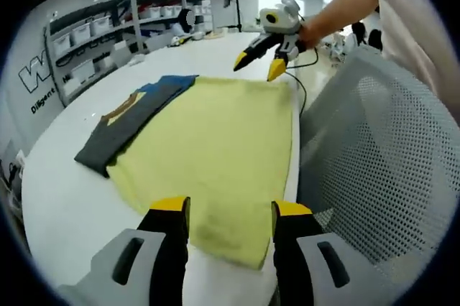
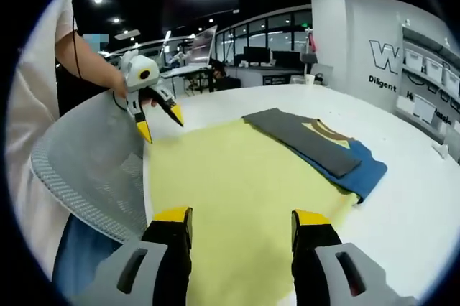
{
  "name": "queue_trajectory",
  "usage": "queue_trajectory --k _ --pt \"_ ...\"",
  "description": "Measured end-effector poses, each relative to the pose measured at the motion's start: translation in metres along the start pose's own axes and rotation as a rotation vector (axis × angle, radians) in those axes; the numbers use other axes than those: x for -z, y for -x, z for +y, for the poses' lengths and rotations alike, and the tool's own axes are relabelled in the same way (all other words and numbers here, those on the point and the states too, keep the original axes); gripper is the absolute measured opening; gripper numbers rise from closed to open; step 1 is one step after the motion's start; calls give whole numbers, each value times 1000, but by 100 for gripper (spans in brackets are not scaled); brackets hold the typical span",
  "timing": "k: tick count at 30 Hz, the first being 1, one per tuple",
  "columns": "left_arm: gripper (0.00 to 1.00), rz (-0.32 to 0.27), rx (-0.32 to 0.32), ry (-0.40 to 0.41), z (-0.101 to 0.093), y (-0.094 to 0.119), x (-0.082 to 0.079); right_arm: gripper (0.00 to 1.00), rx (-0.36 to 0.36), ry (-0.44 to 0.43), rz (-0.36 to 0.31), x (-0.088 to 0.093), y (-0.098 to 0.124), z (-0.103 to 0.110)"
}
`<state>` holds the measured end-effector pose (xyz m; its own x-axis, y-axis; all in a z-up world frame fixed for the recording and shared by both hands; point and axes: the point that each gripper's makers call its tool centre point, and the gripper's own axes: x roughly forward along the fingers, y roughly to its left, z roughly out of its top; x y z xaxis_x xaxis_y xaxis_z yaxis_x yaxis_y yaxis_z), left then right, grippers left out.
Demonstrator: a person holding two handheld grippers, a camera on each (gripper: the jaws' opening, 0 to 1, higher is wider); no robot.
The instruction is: Fold the garment on the visible template until the final outline fits inside the template.
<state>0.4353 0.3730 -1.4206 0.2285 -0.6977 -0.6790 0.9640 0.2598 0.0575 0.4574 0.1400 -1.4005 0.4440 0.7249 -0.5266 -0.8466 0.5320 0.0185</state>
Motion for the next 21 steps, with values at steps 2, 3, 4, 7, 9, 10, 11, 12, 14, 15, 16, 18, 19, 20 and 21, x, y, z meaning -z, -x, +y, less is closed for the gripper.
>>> queue_trajectory --k 2,3,4,7,9,10,11,12,14,15,16,18,19,20,21 --pt "42 17 6 6 -2 3 9 49 -9 12 13 6 3 4" --pt "42 19 8 7 -3 4 11 48 -18 11 27 14 5 6" --pt "42 26 10 4 -4 5 15 47 -21 10 29 15 6 7" --pt "42 45 9 -2 -2 7 19 42 -42 11 53 31 11 14" --pt "42 48 12 -11 -2 8 19 40 -58 39 90 41 16 19" --pt "41 65 18 -31 -2 8 22 38 -60 39 94 43 17 21" --pt "41 75 19 -43 -2 8 24 38 -61 38 95 45 18 22" --pt "41 83 23 -43 -2 8 27 38 -67 45 103 47 20 24" --pt "40 82 25 -43 -3 9 28 37 -73 58 116 50 22 26" --pt "40 86 23 -41 -1 10 29 37 -76 70 124 53 22 27" --pt "40 85 21 -39 -1 10 30 36 -80 82 138 56 23 27" --pt "39 86 25 -39 0 10 30 36 -83 84 139 57 24 29" --pt "39 93 29 -49 0 9 32 35 -86 92 146 58 25 29" --pt "38 98 35 -56 -1 9 33 35 -89 96 151 59 26 31" --pt "38 106 42 -72 -2 9 34 34 -91 100 157 61 27 31"
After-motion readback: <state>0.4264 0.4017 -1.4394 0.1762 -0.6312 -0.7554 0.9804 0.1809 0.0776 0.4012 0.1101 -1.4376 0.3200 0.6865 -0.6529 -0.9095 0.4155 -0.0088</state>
